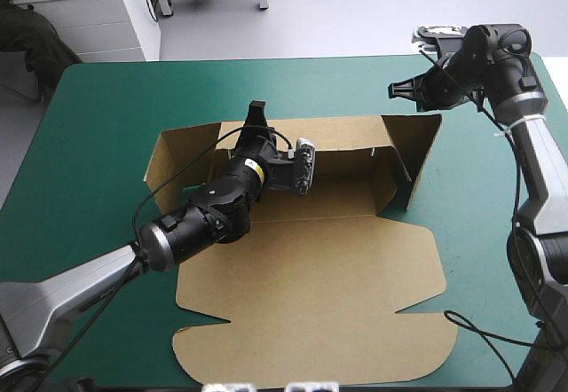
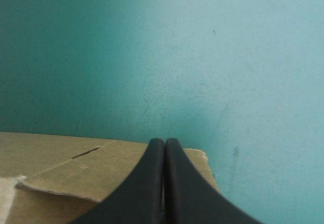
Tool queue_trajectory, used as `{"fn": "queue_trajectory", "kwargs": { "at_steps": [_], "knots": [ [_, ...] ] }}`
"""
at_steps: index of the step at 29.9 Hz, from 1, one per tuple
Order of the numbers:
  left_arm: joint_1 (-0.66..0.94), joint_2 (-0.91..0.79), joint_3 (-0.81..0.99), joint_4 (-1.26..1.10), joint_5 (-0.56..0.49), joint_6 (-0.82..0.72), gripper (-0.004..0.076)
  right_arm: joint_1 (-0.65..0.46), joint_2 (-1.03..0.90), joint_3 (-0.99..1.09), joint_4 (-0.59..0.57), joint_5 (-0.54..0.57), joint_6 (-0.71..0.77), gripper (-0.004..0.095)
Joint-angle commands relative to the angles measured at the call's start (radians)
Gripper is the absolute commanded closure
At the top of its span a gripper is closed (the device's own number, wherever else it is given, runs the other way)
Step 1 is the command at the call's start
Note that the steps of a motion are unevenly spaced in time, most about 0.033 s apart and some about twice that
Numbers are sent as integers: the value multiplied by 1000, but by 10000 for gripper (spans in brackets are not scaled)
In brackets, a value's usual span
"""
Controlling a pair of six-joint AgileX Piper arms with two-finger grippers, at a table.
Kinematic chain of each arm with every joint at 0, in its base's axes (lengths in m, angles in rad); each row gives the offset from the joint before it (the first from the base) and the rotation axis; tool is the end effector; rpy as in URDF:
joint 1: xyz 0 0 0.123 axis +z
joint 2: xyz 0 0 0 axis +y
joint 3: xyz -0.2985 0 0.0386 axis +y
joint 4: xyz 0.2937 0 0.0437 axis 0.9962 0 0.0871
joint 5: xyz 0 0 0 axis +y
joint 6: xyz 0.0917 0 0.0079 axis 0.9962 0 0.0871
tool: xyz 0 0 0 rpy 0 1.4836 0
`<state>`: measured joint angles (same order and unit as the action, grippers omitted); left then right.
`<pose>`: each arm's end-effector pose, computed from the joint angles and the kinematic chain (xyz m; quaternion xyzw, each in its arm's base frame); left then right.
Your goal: Fold the box
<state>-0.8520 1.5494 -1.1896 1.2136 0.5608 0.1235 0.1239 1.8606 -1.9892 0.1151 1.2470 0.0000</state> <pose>0.2933 -0.2654 0.3223 0.6605 0.5170 0.3215 0.4394 0.4503 0.0662 0.4006 -0.0565 0.9606 0.0738 0.2620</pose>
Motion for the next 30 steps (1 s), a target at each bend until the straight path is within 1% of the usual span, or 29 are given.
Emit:
{"fn": "queue_trajectory", "kwargs": {
  "at_steps": [1, 8, 13, 19, 23, 28, 30],
  "knots": [
    [-3, -39, -21, 44, -26, -9, 731, -26, -52, -9, 45, 1, -9, 927],
    [-3, -39, -21, 44, -22, -14, 731, -27, -60, 59, 155, 3, -28, 927],
    [-3, -39, -21, 44, -15, -17, 731, -27, -86, 79, 211, 5, -43, 927],
    [-3, -37, -21, 52, -10, -28, 731, -27, -133, 110, 206, 5, -47, 927],
    [-3, -37, -21, 67, -10, -30, 731, -29, -153, 192, 206, 5, -53, 927],
    [-3, -30, -21, 65, -8, -35, 731, -29, -181, 277, 255, 5, -91, 927],
    [-3, -30, -21, 64, -10, -42, 731, -29, -199, 300, 257, 5, -97, 927]
  ]
}}
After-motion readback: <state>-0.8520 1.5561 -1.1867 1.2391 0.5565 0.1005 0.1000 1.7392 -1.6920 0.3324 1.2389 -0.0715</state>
